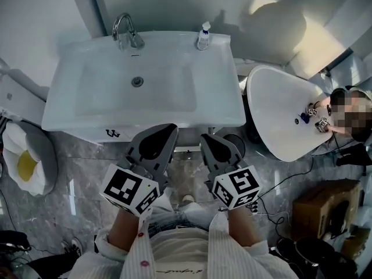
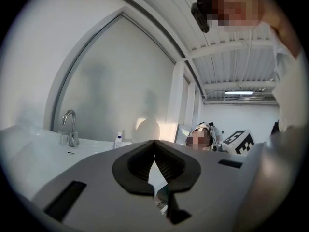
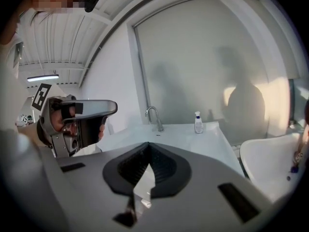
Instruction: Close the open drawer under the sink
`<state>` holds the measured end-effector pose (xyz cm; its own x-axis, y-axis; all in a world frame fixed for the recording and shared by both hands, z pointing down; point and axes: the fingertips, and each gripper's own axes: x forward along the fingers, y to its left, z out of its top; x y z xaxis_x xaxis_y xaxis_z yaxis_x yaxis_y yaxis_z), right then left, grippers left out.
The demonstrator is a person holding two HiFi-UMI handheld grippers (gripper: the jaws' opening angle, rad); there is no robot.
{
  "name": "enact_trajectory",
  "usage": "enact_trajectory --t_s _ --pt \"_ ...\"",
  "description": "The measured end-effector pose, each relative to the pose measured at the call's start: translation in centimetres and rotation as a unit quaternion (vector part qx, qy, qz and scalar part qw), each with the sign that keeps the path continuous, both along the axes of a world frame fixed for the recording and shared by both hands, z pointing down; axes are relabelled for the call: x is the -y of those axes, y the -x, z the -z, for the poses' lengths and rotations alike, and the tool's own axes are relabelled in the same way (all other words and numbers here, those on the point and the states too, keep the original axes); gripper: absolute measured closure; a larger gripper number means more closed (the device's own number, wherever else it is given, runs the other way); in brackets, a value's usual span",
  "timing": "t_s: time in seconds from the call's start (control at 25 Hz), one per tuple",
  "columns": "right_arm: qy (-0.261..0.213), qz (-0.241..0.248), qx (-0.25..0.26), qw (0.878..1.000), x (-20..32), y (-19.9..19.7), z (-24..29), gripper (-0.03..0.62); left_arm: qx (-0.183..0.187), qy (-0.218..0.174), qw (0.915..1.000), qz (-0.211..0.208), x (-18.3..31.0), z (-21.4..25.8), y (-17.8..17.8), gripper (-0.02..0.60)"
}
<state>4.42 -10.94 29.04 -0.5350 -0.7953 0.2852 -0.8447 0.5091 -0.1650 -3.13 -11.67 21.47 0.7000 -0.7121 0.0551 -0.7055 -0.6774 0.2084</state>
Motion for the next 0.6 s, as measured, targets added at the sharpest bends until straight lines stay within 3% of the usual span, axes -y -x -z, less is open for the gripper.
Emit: enact_trajectory --t_s 0.6 --pt "0.031 -0.090 -0.002 0.995 7.1 1.2 -2.3 0.585 0.011 0.044 0.9938 -0.102 7.4 -3.5 0.7 0.565"
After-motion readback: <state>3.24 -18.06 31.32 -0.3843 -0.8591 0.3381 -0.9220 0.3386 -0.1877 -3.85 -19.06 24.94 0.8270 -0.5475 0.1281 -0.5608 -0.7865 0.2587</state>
